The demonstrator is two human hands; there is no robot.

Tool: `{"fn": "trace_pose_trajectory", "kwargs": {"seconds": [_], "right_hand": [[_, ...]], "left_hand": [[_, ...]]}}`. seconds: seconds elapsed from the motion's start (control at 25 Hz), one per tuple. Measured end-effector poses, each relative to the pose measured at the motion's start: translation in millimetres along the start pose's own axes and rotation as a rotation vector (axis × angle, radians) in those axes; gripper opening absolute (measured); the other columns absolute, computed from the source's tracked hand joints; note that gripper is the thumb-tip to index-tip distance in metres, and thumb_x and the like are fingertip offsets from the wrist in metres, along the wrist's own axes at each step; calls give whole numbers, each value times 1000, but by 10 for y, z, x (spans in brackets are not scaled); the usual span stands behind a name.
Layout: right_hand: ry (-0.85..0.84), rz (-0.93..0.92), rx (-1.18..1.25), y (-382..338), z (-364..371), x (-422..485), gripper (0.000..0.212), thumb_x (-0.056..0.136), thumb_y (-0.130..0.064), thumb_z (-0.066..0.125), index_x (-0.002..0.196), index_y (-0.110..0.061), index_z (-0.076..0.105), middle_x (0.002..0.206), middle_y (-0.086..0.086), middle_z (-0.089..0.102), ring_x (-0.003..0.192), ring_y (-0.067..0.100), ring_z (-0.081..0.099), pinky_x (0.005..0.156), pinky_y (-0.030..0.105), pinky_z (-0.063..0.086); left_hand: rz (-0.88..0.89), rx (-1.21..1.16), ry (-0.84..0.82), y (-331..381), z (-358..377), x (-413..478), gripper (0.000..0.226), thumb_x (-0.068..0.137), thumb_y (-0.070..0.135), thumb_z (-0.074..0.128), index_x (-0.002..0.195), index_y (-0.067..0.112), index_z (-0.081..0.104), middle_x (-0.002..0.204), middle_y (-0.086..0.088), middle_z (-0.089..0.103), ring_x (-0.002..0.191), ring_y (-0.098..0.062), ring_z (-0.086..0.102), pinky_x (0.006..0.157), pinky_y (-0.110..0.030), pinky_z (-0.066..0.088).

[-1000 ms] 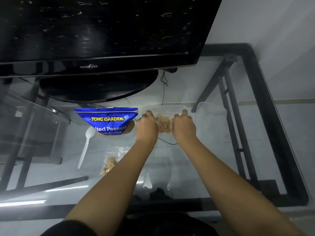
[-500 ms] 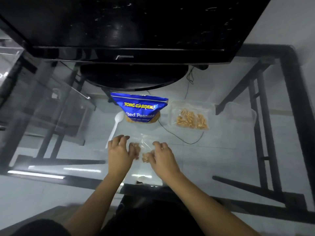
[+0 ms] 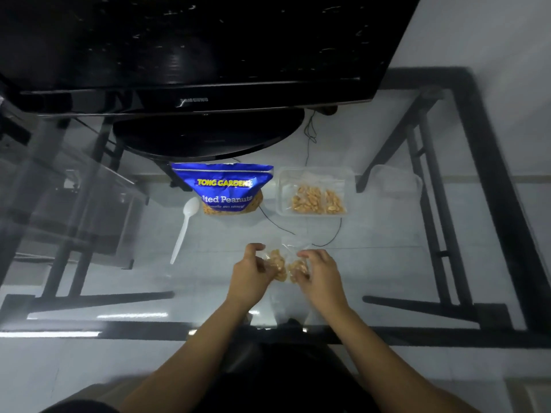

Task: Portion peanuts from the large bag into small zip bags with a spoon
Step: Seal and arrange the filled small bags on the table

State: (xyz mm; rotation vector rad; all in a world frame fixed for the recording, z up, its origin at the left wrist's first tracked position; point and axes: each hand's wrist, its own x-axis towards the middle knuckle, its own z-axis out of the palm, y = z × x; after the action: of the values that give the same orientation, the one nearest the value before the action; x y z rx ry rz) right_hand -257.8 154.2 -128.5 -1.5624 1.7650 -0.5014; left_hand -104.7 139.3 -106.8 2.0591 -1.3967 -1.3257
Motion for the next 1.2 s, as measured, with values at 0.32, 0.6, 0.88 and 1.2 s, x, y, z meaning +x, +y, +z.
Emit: {"fn": "trace_pose_trajectory", "kwargs": {"seconds": [0.32,0.6,0.88,1.2], "right_hand": [[216,27,326,161,-736,92,32,89,-5,56,118,-19,56,118,-3,46,99,6,55,83,10,49],[71,82,4,-101,-911,1052,43,89,0,46,132,-6,46,130,14,47,113,27,52,99,29,41],[433,76,-108,36,-926,923,33,91,-12,51,123,-10,52,143,14,37,130,31,36,102,35,37],[356,731,-100,607,-1010,734,71,75,-35,73,131,-10,36,142,24,29,128,39,30,104,47,33]], "left_hand": [[193,-199,89,603,228,127,21,83,9,67,103,7,66,78,-1,71,73,-12,68,73,-22,55],[54,-140,100,1031,147,884,20,84,9,62,105,8,65,93,-12,71,85,-23,67,84,-37,56],[322,530,321,991,183,756,31,93,18,50,118,-2,53,114,-23,61,104,-37,56,87,-42,45],[233,433,116,898,318,696,41,96,9,36,133,-6,38,147,-23,30,133,-38,33,107,-44,31]]}}
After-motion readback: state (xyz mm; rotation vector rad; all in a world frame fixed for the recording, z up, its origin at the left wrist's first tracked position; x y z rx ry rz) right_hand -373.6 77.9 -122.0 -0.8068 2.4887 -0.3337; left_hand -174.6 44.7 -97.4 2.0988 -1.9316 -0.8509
